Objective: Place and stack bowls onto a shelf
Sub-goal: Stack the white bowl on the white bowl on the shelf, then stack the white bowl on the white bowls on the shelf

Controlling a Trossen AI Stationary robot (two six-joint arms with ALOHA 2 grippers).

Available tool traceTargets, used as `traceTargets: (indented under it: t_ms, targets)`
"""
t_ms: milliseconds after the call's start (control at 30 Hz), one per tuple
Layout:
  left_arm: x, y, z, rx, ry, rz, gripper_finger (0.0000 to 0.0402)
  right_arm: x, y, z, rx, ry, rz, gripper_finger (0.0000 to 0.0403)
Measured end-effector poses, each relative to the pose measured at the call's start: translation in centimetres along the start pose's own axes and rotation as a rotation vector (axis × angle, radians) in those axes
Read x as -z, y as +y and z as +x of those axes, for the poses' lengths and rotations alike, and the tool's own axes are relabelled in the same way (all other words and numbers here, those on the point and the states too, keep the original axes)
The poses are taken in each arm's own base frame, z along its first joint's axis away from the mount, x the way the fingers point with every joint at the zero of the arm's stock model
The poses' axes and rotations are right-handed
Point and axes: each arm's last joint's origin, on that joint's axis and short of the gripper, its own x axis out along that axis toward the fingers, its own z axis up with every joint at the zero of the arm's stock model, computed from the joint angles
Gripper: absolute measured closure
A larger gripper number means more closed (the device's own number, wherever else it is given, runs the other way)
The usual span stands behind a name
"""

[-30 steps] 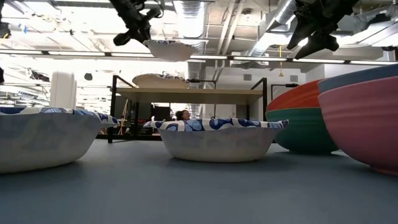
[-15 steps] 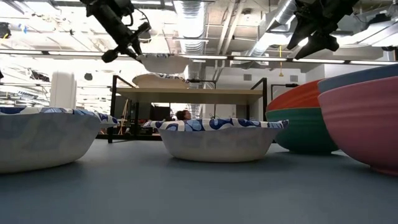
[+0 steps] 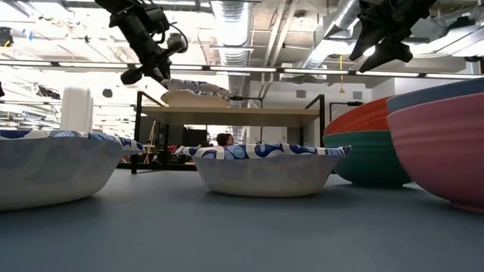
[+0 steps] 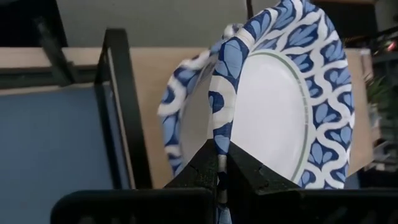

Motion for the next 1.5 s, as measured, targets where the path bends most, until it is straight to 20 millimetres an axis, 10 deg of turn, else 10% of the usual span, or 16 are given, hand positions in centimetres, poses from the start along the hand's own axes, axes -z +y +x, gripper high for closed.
traceTargets:
  t_ms: [500, 1167, 1500]
  targets:
    - [0.1, 0.0, 0.0, 0.009, 0.017, 0.01, 0.0387, 0.0, 0.0, 0.0, 0.0, 0.0, 0.0, 0.0143]
    - [0.0, 0.5, -0.8, -0.095, -0.055, 0.095, 0.0197, 0.0, 0.0, 0.0, -0.001, 0.0, -0.007, 0.0143]
    - [2.0, -1.4, -4.4, 0.202, 0.03, 0.287, 0.0193, 0.0, 0.0, 0.0, -0.004, 0.002, -0.007, 0.0143]
